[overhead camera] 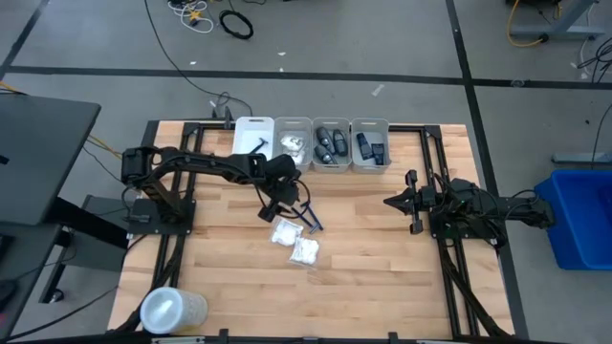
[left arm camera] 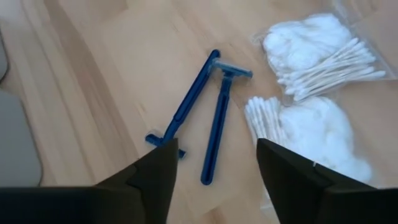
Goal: Pick & Place Travel size toiletries
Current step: Put the blue razor into the white bin
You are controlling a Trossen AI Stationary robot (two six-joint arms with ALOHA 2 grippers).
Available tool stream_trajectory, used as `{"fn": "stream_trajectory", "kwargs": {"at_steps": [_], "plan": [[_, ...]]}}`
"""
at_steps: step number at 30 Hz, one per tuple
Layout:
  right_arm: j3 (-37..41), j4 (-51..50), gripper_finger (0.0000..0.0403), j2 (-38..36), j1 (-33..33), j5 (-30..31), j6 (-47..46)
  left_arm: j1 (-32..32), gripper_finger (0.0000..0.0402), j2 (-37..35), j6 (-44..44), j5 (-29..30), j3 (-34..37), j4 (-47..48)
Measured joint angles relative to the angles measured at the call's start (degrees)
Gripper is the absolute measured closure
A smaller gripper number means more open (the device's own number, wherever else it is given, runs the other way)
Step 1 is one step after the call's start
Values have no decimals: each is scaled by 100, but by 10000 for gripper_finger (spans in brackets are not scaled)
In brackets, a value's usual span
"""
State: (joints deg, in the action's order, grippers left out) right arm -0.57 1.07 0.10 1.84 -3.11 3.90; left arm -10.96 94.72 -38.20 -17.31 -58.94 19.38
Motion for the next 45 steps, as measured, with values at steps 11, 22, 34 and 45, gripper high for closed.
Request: {"fn": "stream_trajectory", "kwargs": {"at_steps": [11,22,34,45], "plan": [[-1,-1,389,0,1,0,0,-20,156,213,-8,-161,6,-423],[1,1,389,0,-1,0,-2,-153,166,577,-43,-453,0,-457],[0,1,389,0,0,0,0,-164,166,573,-563,-285,146,-442],[0,0,389,-1,-1,0,0,-217,166,573,-416,-331,749,-1054]]}}
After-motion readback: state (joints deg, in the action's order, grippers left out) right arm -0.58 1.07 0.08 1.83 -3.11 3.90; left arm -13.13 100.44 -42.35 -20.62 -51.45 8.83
